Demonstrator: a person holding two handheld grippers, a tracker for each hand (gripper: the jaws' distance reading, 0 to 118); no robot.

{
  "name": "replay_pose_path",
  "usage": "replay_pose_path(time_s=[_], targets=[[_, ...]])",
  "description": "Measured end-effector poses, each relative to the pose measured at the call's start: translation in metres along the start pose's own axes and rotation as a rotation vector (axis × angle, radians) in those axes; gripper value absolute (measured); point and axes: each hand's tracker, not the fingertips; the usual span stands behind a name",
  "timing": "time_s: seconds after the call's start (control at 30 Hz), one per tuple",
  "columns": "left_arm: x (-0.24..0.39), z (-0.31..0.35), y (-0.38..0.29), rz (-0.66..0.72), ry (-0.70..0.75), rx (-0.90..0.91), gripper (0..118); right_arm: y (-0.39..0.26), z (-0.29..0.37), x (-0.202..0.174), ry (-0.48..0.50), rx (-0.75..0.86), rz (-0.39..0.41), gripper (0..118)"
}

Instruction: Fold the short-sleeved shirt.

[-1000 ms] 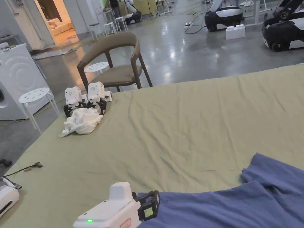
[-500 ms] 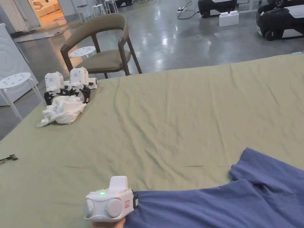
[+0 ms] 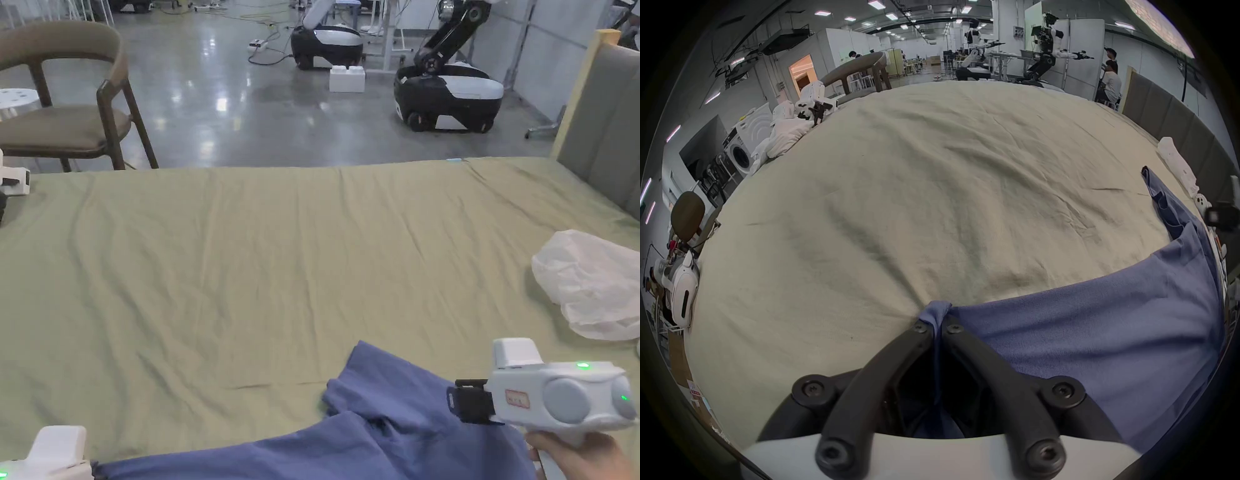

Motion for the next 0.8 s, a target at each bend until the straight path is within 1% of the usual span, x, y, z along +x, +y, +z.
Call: replay_pose_path(time_s=[0.03, 0.13, 0.17, 0.2, 0.23, 0.27, 0.3, 0.33, 0.37, 0.43, 0.47, 0.5, 0.53, 0.6, 0.67, 0.8], targets=[[-0.001, 0.0, -0.001, -0.001, -0.002, 0.003, 0, 0.002, -0.013, 0.001, -0.021, -0.032, 0.006, 66], [-0.003, 0.0, -0.002, 0.007, -0.009, 0.011, 0, 0.003, -0.047, 0.007, -0.009, -0.134, 0.019, 63], [-0.003, 0.0, -0.002, 0.008, -0.009, 0.014, 0, -0.001, -0.044, 0.006, 0.002, -0.094, 0.03, 56], [-0.003, 0.0, -0.002, 0.009, -0.008, 0.016, 0, -0.003, -0.038, 0.003, -0.007, -0.051, 0.067, 41], [-0.001, 0.001, -0.003, 0.012, -0.007, 0.019, 0, -0.005, -0.034, 0.001, -0.004, -0.038, 0.082, 14], [0.004, 0.001, -0.005, 0.018, 0.006, 0.027, 0, -0.006, -0.028, -0.001, 0.014, -0.02, 0.113, 2], [0.007, 0.002, -0.006, 0.023, 0.022, 0.034, 0, -0.01, -0.022, -0.005, 0.042, -0.028, 0.117, 2], [0.009, 0.003, -0.006, 0.016, 0.031, 0.036, 0, -0.014, -0.017, -0.008, 0.025, -0.029, 0.114, 2], [0.008, 0.006, -0.004, 0.017, 0.031, 0.036, 0, -0.016, -0.013, -0.009, 0.029, -0.035, 0.125, 2], [0.0, 0.021, -0.002, 0.067, 0.005, 0.072, 0, -0.019, 0.007, -0.011, 0.005, 0.022, 0.151, 2], [-0.005, 0.046, -0.005, 0.125, -0.008, 0.182, 0, -0.021, 0.022, -0.01, 0.007, 0.071, 0.14, 2], [-0.009, 0.076, -0.01, 0.159, -0.001, 0.302, 0, -0.023, 0.043, -0.007, 0.04, 0.12, 0.106, 2], [-0.012, 0.097, -0.011, 0.171, -0.019, 0.353, 0, -0.026, 0.06, -0.005, 0.06, 0.158, 0.098, 2], [-0.02, 0.147, -0.013, 0.188, -0.089, 0.426, 0, -0.033, 0.108, -0.003, 0.066, 0.253, 0.106, 2], [-0.028, 0.194, -0.012, 0.17, -0.126, 0.494, 0, -0.038, 0.151, 0.001, 0.072, 0.334, 0.107, 2], [-0.041, 0.283, -0.006, 0.145, -0.154, 0.627, 0, -0.041, 0.239, 0.006, 0.096, 0.504, 0.109, 2]])
